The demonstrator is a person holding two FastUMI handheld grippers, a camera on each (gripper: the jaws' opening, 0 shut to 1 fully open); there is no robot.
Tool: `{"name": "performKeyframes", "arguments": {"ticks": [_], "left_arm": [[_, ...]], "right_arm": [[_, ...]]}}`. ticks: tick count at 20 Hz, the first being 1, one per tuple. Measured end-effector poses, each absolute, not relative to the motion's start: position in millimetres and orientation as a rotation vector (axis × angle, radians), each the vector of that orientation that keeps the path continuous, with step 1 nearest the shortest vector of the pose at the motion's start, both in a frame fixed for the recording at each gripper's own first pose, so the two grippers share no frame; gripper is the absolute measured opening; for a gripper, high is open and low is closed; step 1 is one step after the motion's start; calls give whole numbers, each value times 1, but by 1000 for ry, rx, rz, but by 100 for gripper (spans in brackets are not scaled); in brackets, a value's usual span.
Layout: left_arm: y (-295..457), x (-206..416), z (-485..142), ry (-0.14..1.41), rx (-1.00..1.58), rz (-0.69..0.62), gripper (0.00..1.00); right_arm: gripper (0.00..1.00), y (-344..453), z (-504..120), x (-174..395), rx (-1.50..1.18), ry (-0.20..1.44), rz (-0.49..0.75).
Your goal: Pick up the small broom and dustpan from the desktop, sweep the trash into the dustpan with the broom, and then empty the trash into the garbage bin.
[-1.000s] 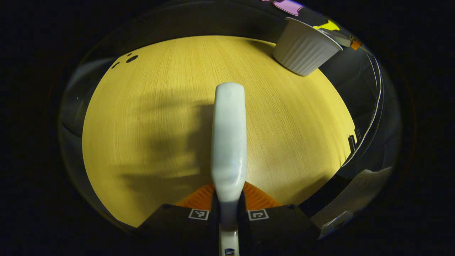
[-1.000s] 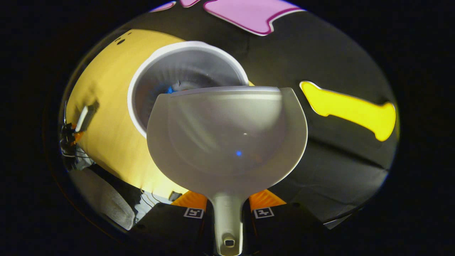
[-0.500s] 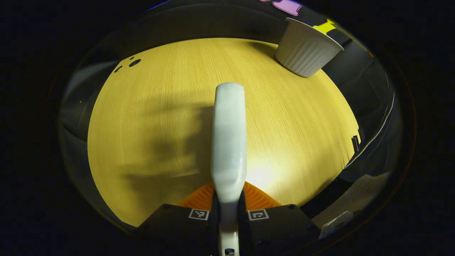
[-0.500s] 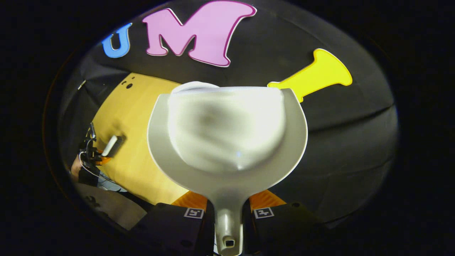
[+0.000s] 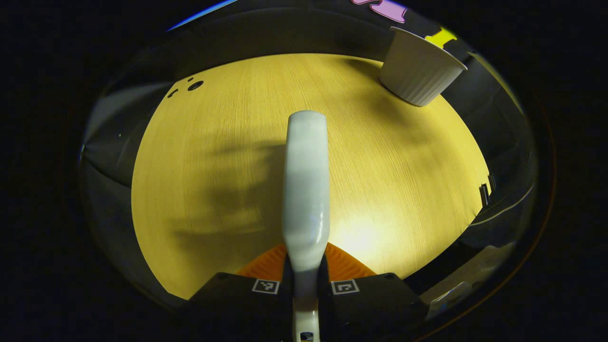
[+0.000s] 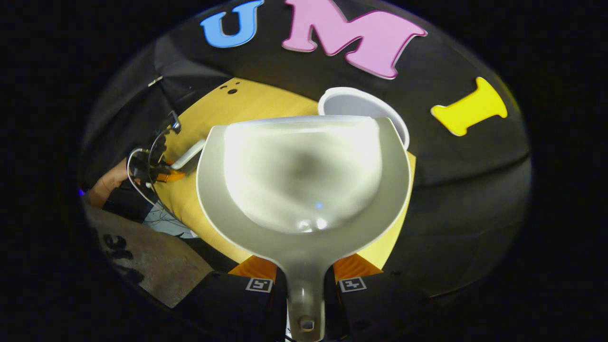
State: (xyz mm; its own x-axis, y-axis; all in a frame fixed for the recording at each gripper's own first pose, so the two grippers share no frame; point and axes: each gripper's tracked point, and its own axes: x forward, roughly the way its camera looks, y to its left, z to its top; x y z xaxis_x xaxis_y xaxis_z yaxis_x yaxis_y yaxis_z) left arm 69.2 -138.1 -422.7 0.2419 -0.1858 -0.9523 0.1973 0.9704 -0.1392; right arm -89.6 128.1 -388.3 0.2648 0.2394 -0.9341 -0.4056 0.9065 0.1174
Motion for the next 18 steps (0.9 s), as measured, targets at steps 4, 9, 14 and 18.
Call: {"name": "performKeyframes", "arguments": {"ticks": [4, 9, 14, 18], "left_arm": [[-136, 71, -427, 1304, 18, -245, 25], [-134, 71, -432, 1318, 57, -208, 25], [-134, 70, -435, 1335, 66, -181, 25], [-134, 69, -438, 1347, 87, -172, 25]], "right_arm": [[35, 176, -456, -126, -195, 1299, 492], [36, 217, -538, -142, -179, 1368, 459], [36, 237, -587, -141, -145, 1388, 396], [36, 240, -599, -146, -70, 1428, 364]]}}
